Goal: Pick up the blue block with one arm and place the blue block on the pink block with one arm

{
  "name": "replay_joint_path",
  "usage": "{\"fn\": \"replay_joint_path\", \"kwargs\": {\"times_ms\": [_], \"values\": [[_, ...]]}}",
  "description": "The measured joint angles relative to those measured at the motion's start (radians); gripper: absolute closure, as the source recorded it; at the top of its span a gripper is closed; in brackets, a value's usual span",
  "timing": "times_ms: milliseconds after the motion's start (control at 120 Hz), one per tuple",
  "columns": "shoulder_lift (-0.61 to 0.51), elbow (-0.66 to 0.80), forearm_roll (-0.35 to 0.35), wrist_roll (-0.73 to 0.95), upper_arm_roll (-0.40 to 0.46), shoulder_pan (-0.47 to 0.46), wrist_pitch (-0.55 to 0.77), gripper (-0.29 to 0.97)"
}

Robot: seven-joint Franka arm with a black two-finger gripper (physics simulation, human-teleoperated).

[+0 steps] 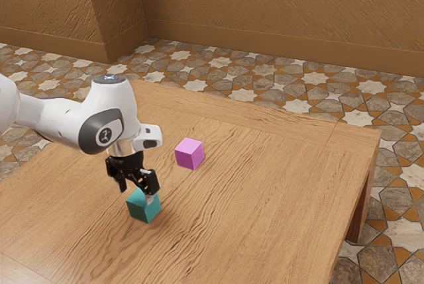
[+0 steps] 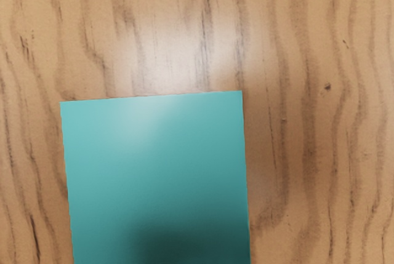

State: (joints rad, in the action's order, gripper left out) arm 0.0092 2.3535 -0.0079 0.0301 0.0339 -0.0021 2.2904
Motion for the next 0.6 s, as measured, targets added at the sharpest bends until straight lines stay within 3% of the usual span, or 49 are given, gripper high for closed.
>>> {"fn": "replay_joint_path", "kwargs": {"times_ms": [600], "values": [[0.079, -0.049, 0.001, 0.002, -0.022, -0.006, 0.002, 0.00]]}}
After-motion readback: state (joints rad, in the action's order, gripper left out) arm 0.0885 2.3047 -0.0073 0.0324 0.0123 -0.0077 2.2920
